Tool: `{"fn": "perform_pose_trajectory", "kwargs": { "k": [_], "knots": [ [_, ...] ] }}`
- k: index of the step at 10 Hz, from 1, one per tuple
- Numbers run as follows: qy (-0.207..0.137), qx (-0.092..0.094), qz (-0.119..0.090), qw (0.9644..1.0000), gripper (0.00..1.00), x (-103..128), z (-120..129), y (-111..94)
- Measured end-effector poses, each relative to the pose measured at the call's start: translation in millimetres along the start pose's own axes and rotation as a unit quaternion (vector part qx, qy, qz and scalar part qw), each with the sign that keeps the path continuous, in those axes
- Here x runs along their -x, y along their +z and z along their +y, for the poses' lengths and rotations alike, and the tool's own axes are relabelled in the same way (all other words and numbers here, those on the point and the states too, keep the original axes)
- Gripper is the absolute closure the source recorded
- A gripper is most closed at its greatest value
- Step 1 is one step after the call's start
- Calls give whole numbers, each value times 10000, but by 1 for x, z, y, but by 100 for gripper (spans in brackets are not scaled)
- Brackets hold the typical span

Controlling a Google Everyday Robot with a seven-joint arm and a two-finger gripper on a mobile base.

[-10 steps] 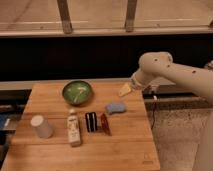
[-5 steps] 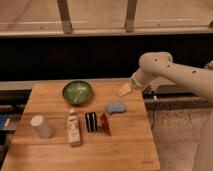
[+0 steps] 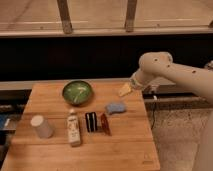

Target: Place the ceramic cup over the eraser

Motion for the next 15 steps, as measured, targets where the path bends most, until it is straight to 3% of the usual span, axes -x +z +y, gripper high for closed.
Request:
{"fn": "perform_pose_trajectory", "kwargs": {
  "k": [9,12,15],
  "knots": [
    [-8,-4,5,10000,20,0,0,0],
    [-385,16,32,9993,20,12,13,-4],
    [-1059,107,57,9943,20,49,66,2]
  ]
}}
